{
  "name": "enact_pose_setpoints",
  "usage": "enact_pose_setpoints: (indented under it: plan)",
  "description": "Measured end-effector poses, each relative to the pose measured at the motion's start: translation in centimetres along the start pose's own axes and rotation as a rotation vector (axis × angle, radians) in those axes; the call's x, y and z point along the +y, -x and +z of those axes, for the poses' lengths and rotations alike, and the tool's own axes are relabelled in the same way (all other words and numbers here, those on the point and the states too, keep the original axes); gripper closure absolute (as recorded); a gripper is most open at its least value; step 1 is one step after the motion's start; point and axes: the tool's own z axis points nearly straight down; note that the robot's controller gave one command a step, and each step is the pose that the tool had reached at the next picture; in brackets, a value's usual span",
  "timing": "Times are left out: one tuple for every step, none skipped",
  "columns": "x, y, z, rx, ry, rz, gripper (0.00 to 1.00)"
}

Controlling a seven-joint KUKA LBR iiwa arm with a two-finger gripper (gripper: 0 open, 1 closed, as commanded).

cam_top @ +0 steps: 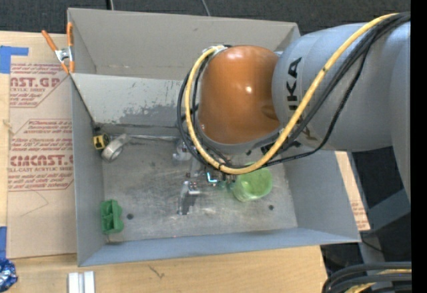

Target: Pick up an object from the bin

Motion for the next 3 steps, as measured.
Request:
enact_pose_setpoints:
  plan:
    - [-6.2,3.3,12.1,-0.001,-0.002,0.040,0.00]
    - [2.4,6.0,10.8,-0.012,0.005,-0.058,0.00]
    - [9.3,3.0,11.5,-0.008,-0.010,0.238,0.00]
